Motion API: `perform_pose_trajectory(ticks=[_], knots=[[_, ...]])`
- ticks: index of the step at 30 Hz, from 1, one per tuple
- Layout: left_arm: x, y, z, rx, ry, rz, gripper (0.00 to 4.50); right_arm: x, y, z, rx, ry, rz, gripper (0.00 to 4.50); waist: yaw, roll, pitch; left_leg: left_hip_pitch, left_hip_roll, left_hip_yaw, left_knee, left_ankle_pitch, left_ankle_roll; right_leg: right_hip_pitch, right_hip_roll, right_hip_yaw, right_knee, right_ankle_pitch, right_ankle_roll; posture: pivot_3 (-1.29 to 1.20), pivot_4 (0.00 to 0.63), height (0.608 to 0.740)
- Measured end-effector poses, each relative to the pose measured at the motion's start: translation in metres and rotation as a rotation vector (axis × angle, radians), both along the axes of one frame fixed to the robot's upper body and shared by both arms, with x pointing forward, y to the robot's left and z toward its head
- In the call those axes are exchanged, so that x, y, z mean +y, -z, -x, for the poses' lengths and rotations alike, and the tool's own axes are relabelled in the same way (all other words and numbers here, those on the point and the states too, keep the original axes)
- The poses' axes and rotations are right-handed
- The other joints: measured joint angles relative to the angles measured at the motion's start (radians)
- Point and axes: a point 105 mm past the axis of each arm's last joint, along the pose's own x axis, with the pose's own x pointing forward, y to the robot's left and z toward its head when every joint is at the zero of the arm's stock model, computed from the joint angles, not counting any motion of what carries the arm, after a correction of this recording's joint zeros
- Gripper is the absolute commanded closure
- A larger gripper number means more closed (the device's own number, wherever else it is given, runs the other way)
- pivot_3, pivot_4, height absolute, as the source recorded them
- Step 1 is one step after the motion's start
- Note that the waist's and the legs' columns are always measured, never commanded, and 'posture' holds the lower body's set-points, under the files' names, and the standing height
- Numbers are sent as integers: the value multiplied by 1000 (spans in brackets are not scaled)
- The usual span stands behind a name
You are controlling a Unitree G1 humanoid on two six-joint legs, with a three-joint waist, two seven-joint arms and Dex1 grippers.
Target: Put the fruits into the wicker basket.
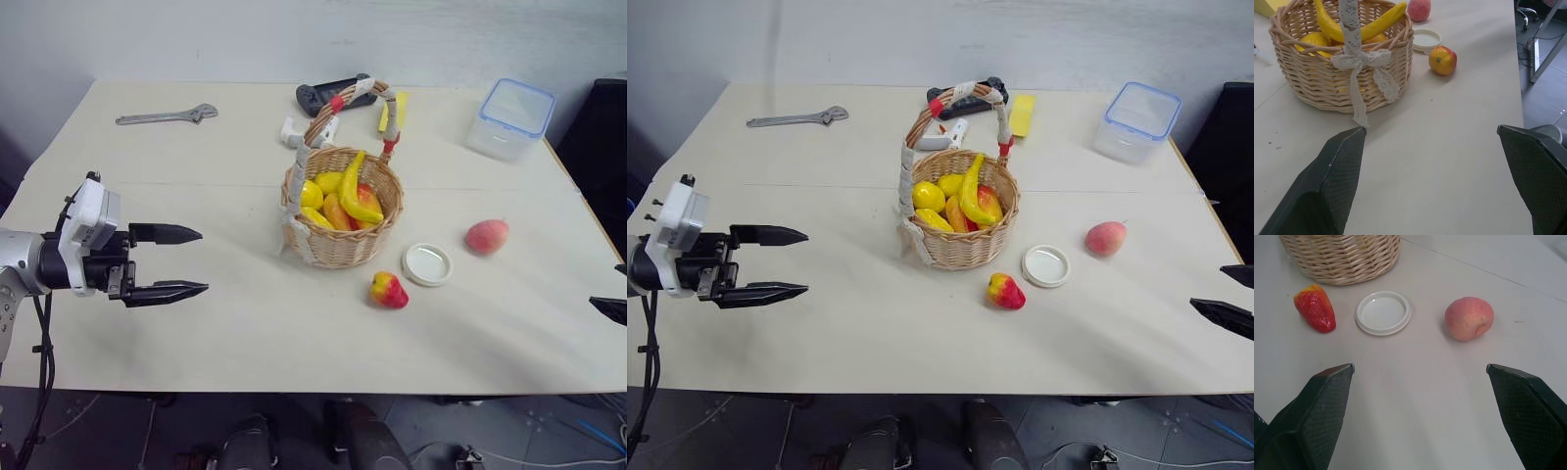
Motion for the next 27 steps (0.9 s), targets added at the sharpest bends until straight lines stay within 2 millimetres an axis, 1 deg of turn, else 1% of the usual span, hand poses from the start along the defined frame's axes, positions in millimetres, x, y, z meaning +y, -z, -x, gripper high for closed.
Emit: perform_pose_trajectory(ticks=[10, 17, 23, 27], knots=[[0, 7, -2, -4, -8, -37, 0, -3, 8, 2, 12, 16, -1, 42, 1, 0, 0, 0, 0, 0, 0, 0, 0, 0, 0, 0, 0, 0, 0, 0, 150, 740], [-2, 2, -5, -23, -3, -39, 0, -6, 9, 3, 11, 28, 18, 42, 1, 0, 0, 0, 0, 0, 0, 0, 0, 0, 0, 0, 0, 0, 0, 0, 150, 740], [1, 0, -11, -27, -16, -37, 0, -12, 12, 3, 17, 61, 25, 42, 2, 0, 0, 0, 0, 0, 1, 0, 0, 0, 0, 0, 1, 0, 0, 0, 150, 740], [-1, 1, -12, -25, -8, -40, 0, -13, 10, 1, 6, 67, 29, 42, 0, 0, 0, 0, 0, 1, 1, 0, 0, 0, 0, 0, 1, 0, 0, 0, 150, 740]])
